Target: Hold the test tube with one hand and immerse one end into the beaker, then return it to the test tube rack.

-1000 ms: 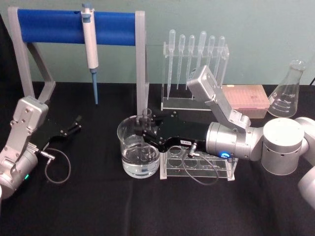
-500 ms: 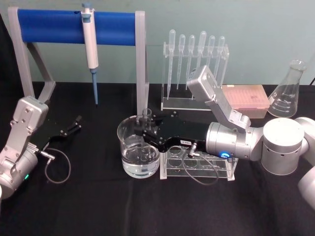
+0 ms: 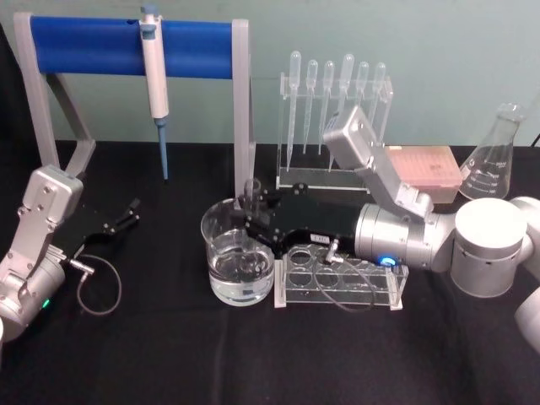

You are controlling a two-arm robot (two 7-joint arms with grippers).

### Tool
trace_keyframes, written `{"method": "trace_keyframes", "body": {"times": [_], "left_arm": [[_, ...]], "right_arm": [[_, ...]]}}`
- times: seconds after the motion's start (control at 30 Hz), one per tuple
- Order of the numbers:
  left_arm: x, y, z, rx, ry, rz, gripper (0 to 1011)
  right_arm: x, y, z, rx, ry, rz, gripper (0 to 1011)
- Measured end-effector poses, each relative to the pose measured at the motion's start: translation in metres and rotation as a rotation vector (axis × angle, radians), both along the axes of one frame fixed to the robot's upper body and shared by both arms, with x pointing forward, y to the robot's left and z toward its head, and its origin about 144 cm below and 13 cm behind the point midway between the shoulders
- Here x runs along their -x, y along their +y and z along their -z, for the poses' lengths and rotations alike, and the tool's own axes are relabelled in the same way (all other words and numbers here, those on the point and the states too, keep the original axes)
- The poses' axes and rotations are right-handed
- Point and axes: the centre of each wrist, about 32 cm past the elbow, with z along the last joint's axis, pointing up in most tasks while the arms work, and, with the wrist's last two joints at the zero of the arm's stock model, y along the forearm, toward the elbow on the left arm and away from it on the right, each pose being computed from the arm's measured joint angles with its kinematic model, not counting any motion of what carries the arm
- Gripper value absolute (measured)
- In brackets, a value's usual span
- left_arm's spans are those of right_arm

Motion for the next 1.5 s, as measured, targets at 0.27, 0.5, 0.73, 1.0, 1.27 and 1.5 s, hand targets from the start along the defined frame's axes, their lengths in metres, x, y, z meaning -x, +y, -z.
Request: {"method": "trace_keyframes", "body": {"times": [0.27, 0.5, 0.73, 1.0, 1.27, 1.5], "left_arm": [[0.0, 0.0, 0.0, 0.0, 0.0, 0.0, 1000], [0.0, 0.0, 0.0, 0.0, 0.0, 0.0, 1000], [0.0, 0.0, 0.0, 0.0, 0.0, 0.0, 1000], [0.0, 0.0, 0.0, 0.0, 0.0, 0.0, 1000], [0.0, 0.0, 0.0, 0.0, 0.0, 0.0, 1000], [0.0, 0.0, 0.0, 0.0, 0.0, 0.0, 1000]], "right_arm": [[0.005, -0.003, -0.02, -0.019, -0.032, 0.016, 224], [0.008, -0.008, -0.037, -0.045, -0.046, 0.007, 224], [0.015, -0.016, -0.056, -0.073, -0.081, 0.002, 224], [0.022, -0.028, -0.077, -0.09, -0.111, 0.006, 224], [0.034, -0.049, -0.095, -0.101, -0.145, 0.039, 225], [0.048, -0.073, -0.095, -0.056, -0.143, 0.056, 224]]}}
